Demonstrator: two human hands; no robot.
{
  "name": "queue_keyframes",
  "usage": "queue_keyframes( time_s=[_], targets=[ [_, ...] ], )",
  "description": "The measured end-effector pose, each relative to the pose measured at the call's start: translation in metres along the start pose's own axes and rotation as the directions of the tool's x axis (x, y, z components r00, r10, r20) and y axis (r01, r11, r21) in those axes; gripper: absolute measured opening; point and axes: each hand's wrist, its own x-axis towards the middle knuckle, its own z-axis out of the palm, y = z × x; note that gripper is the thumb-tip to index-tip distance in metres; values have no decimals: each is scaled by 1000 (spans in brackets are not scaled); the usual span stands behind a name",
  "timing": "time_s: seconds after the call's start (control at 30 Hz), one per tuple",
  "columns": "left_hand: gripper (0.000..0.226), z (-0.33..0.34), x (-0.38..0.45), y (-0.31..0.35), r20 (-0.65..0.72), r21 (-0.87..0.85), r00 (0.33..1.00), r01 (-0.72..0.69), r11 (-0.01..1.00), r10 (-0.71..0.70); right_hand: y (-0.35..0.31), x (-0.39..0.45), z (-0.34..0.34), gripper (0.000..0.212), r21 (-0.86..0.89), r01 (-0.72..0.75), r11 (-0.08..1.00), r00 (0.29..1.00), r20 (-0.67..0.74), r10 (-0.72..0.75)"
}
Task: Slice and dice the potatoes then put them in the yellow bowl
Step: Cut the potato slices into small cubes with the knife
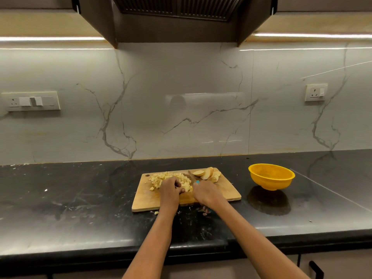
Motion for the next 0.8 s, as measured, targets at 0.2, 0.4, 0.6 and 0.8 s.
queue_keyframes(
  time_s=[0.2,0.4,0.6,0.8],
  targets=[
    [15,2,12,-4,77,41,979,-195,980,191,27,19,-9,41,169,7,986,985,-169,22],
    [22,11,19,-3,190,208,957,-256,944,218,43,45,-3,37,238,133,962,939,-340,-45],
    [16,11,35,-4,10,309,993,-112,944,115,55,75,3,35,335,250,908,860,-508,-50],
    [18,14,47,-2,-76,219,986,-129,967,149,61,92,1,34,352,255,901,849,-528,-34]
  ],
)
